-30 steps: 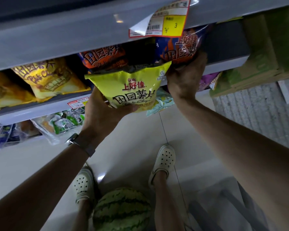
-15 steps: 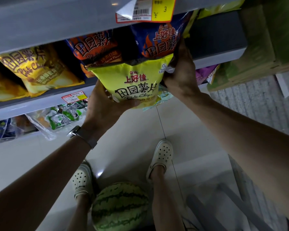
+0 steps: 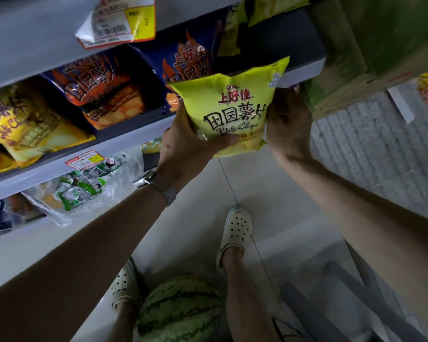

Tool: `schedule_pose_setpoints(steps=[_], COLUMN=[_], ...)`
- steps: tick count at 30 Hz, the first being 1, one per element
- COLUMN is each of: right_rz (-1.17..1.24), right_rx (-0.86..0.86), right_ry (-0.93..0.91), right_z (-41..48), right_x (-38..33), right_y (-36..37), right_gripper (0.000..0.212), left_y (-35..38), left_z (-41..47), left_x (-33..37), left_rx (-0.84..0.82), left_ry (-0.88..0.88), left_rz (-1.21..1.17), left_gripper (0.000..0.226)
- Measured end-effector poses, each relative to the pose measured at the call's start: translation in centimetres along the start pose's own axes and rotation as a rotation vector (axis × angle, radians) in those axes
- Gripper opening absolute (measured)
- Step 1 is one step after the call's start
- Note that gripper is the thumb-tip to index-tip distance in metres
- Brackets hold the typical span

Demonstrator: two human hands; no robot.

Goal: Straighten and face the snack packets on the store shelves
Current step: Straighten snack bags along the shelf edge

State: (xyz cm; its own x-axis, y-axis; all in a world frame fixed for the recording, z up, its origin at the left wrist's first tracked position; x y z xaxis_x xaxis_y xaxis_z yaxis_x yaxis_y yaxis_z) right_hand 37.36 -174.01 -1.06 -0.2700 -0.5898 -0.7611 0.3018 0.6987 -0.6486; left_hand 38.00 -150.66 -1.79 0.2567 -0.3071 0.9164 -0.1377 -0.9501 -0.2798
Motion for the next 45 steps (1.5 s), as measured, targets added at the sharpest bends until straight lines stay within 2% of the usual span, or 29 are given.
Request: schedule_pose_setpoints(steps=[4, 9, 14, 17, 22, 27, 33, 37, 45], right_rz=[0.124, 0.111, 0.049, 0.055, 0.054, 0.016, -0.001, -0.041, -0.117], right_rx=[0.066, -0.015, 0.018, 0.040, -0.009, -0.012, -0.031, -0.067, -0.075], right_ry=[0.030, -0.003, 0.015, -0.019, -0.080, -0.045, -0.003, 0.030, 0.083], right_z=[-0.7, 1.6, 7.1, 10.4, 14.6, 16.4, 16.8, 17.3, 16.7], right_x=[1.2, 2.4, 4.2, 3.6, 2.7, 3.7, 5.7, 5.9, 5.6], right_y=[-3.6, -4.7, -5.5, -6.4, -5.5, -4.3, -3.5, -3.1, -4.0], right_gripper=[0.019, 0.020, 0.046, 0.050, 0.036, 0.053, 0.057, 0.061, 0.058], left_y=[4.1, 8.6, 12.1, 12.9, 13.1, 14.3, 15.7, 15.7, 14.7], left_z=[1.4, 4.3, 8.0, 10.1, 13.6, 16.4, 17.3, 17.6, 17.0], left_x=[2.7, 5.6, 8.1, 9.0, 9.1, 6.7, 5.3, 5.3, 5.8], left_rx=[0.017, 0.076, 0.029, 0.024, 0.050, 0.060, -0.011, -0.065, -0.148], left_ry=[0.016, -0.015, 0.012, 0.065, 0.150, 0.108, 0.107, 0.088, 0.058], left_rz=[0.009, 0.008, 0.017, -0.020, -0.123, -0.183, -0.201, -0.168, -0.019], left_gripper=[0.077, 0.077, 0.068, 0.066, 0.070, 0.087, 0.069, 0.064, 0.070])
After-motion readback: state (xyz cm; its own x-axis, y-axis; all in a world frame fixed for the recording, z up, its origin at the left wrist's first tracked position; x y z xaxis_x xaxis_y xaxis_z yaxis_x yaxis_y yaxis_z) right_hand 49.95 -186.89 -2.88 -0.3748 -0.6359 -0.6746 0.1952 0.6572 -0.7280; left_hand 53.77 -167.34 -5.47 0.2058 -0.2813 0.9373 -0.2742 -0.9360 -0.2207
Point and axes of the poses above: each hand's wrist, its own z-axis towards the middle knuckle, its own y-axis out of the palm, x = y × z, the point moved 10 cm from there along z, towards the middle knuckle, and after that the axes turned 10 degrees about -z, right-handed, at the moved point
